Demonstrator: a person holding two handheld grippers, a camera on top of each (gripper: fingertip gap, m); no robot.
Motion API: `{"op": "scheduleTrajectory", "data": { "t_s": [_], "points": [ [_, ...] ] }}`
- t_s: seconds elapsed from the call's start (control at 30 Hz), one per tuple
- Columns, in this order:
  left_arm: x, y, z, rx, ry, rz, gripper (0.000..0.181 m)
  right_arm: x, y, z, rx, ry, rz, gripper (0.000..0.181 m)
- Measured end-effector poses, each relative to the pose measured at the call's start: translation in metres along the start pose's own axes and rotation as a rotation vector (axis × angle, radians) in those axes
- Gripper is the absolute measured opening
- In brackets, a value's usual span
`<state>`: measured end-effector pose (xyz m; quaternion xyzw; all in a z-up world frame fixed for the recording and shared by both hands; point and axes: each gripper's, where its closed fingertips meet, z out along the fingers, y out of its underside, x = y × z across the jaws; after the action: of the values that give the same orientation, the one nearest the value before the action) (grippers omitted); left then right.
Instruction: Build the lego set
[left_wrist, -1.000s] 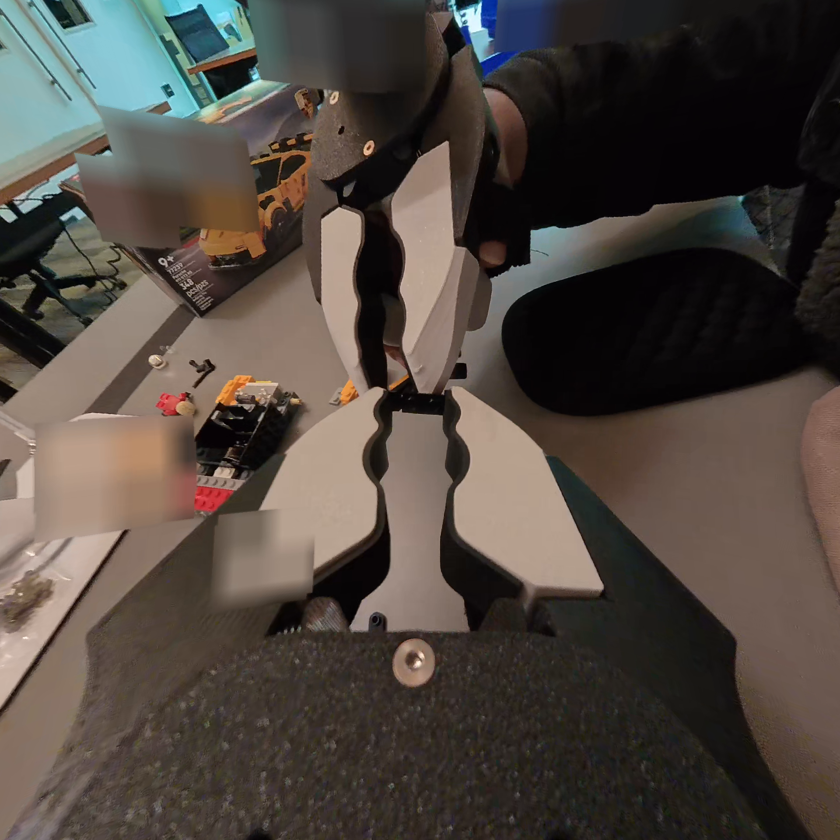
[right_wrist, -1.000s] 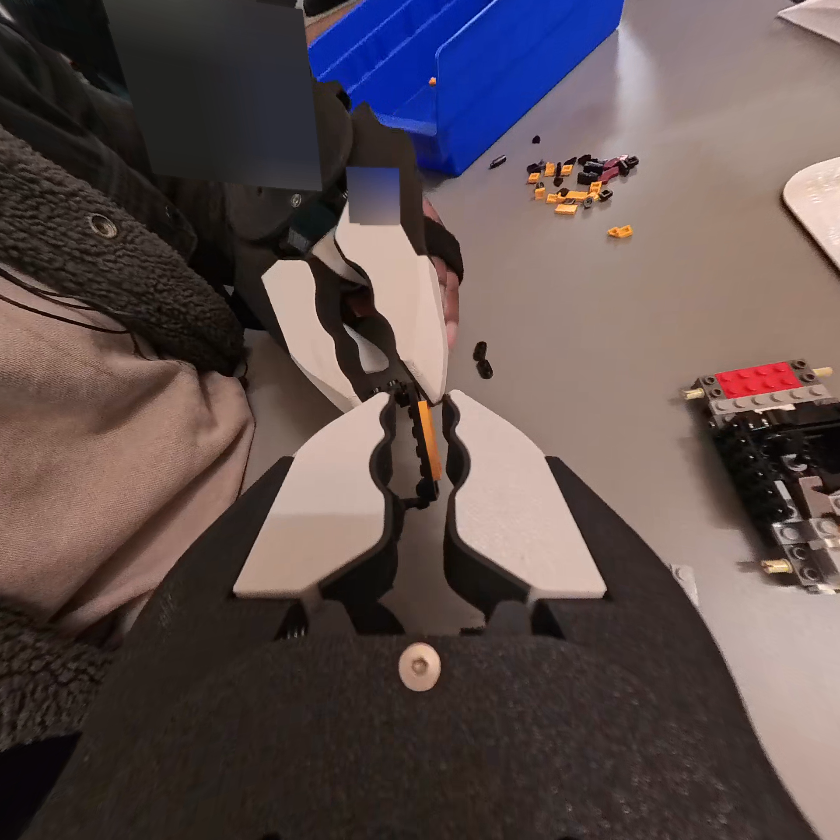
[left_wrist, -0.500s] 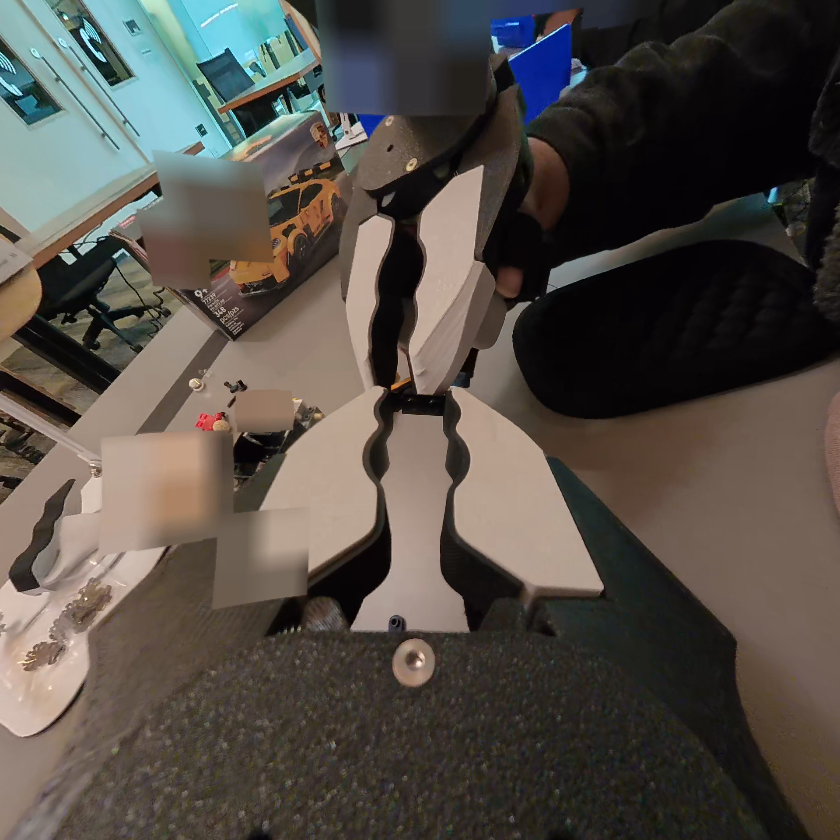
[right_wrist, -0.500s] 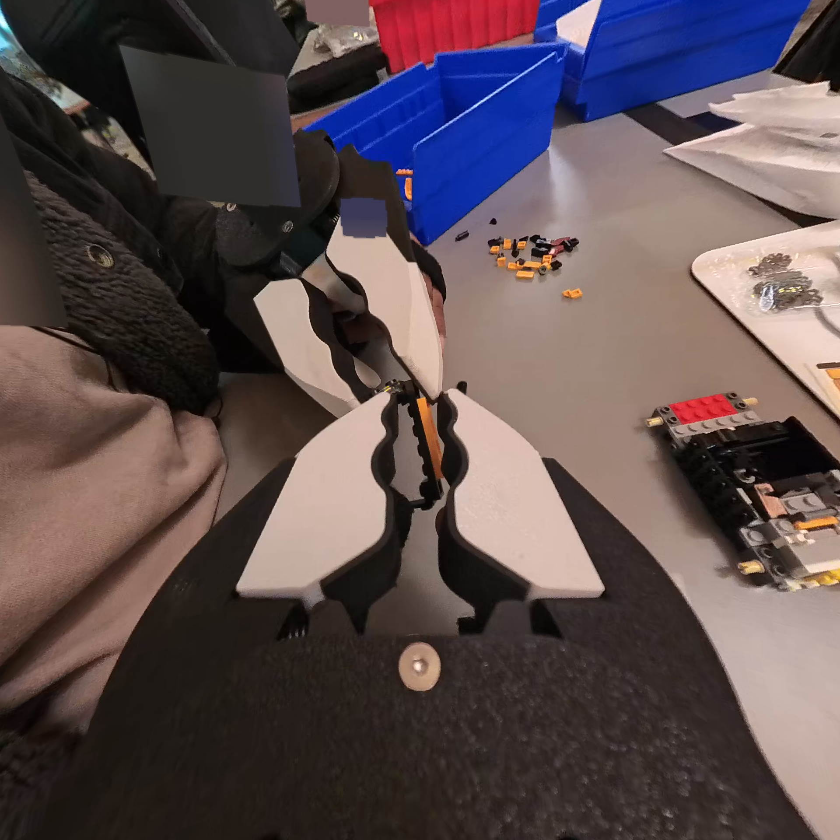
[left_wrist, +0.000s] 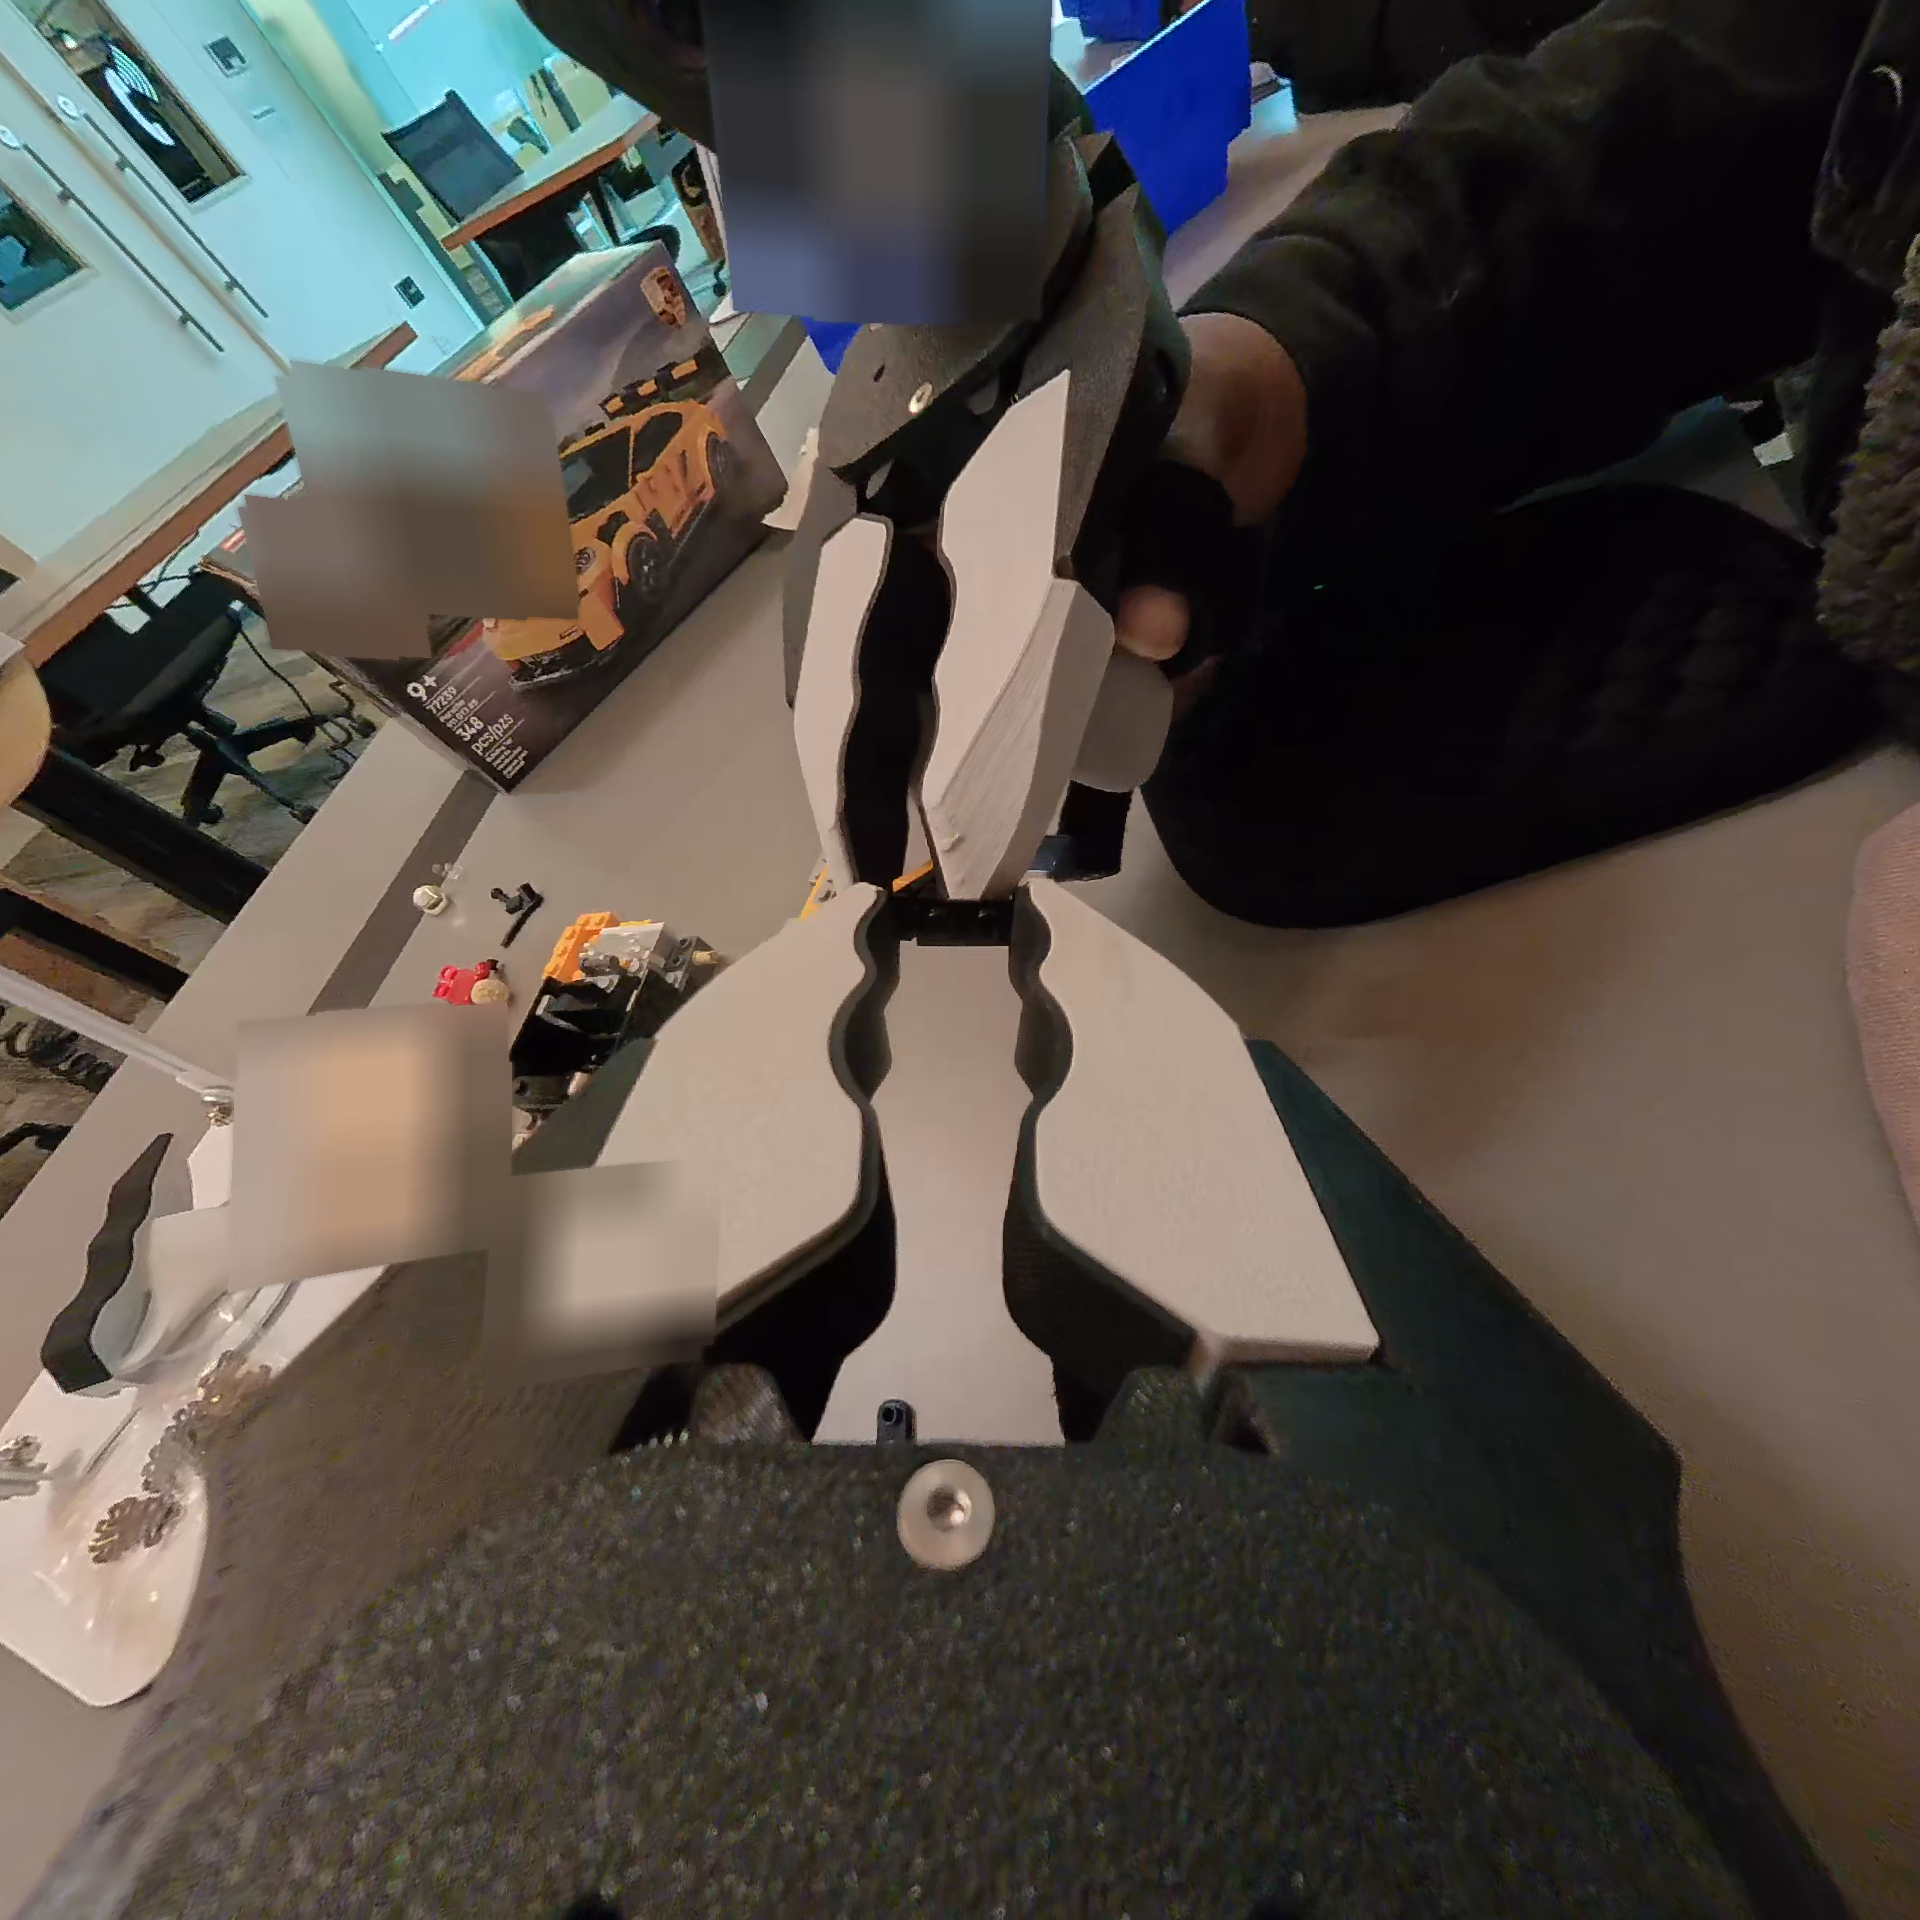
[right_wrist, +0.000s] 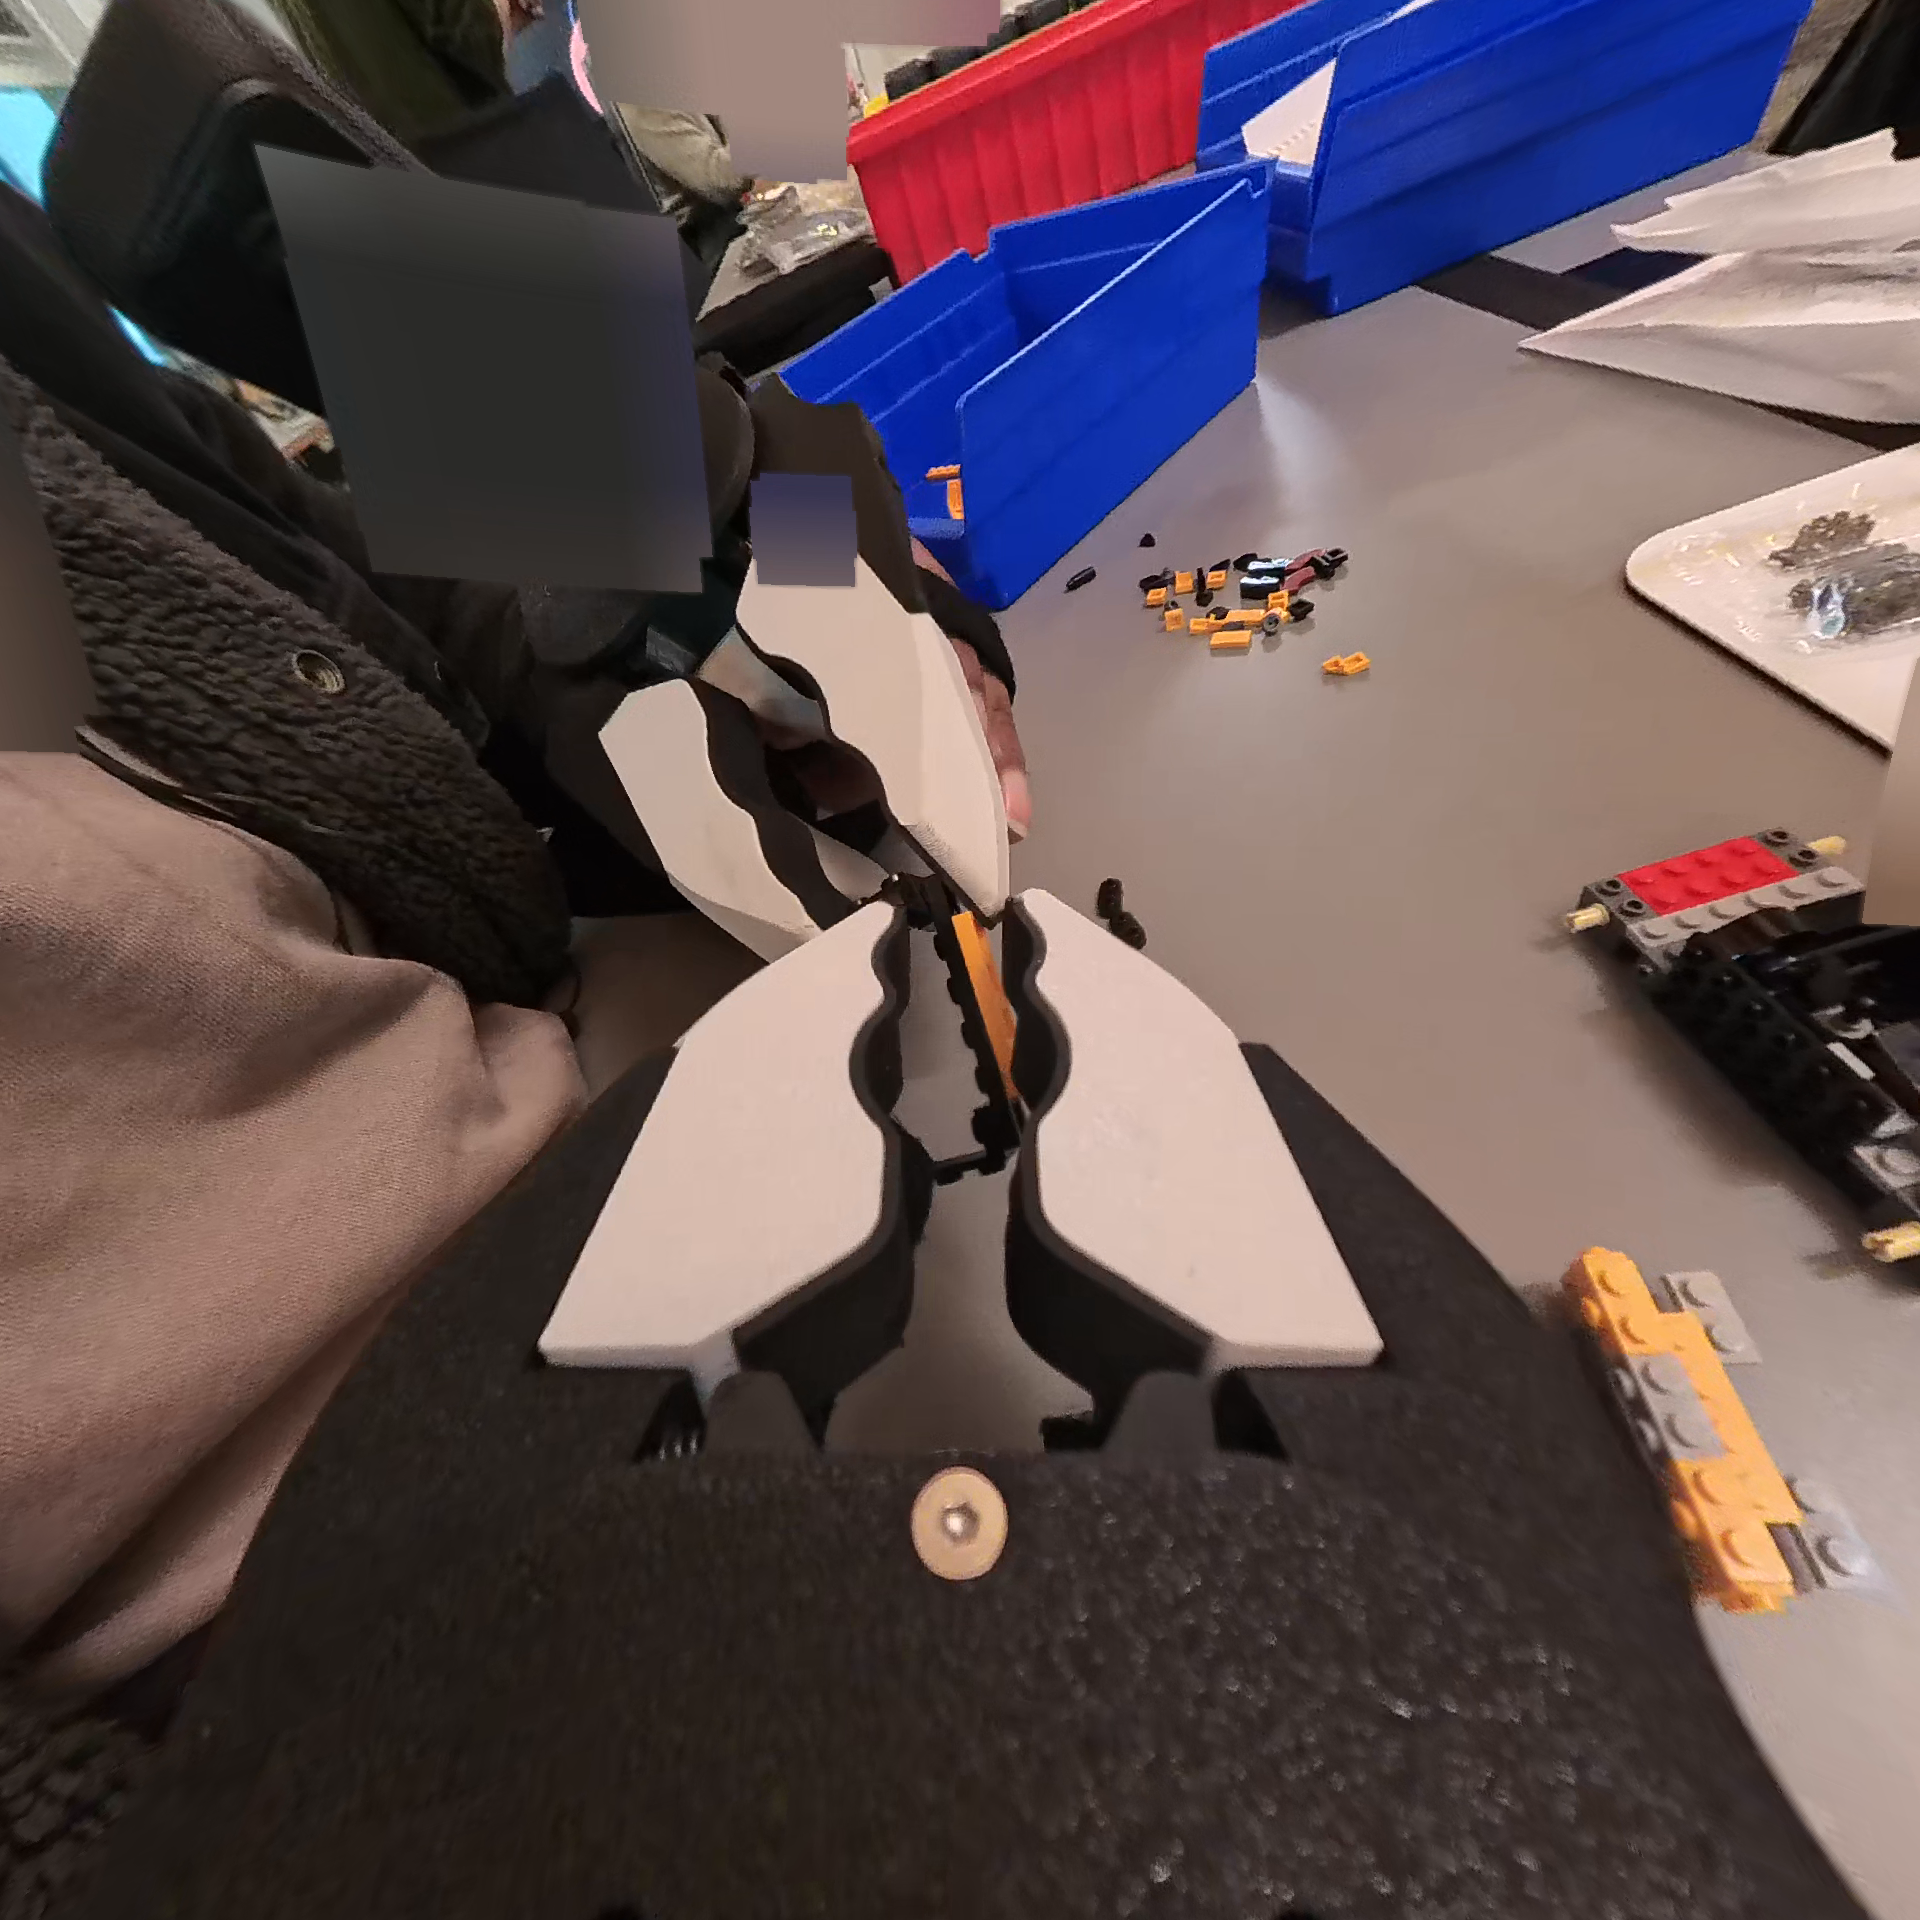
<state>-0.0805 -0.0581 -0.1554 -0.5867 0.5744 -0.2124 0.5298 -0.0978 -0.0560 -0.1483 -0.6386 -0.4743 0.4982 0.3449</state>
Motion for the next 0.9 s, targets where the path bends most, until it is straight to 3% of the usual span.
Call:
{"op": "scheduleTrajectory", "data": {
  "t_s": [0.33, 0.47, 0.8, 0.9],
  "points": [
    [0.003, 0.001, 0.002, 0.003, 0.0, 0.022, 0.02, -0.003, 0.002, -0.002, 0.029, 0.022, 0.026, 0.015],
    [0.005, 0.006, 0.007, 0.021, 0.042, -0.034, 0.02, 0.001, 0.009, -0.002, -0.028, 0.049, -0.035, 0.016],
    [0.0, 0.014, 0.006, -0.016, -0.021, 0.105, 0.021, 0.005, 0.013, 0.001, -0.228, 0.104, -0.196, 0.016],
    [-0.004, 0.012, 0.004, 0.011, -0.041, 0.093, 0.019, 0.005, 0.011, -0.001, -0.226, 0.117, -0.217, 0.01]
  ]
}}
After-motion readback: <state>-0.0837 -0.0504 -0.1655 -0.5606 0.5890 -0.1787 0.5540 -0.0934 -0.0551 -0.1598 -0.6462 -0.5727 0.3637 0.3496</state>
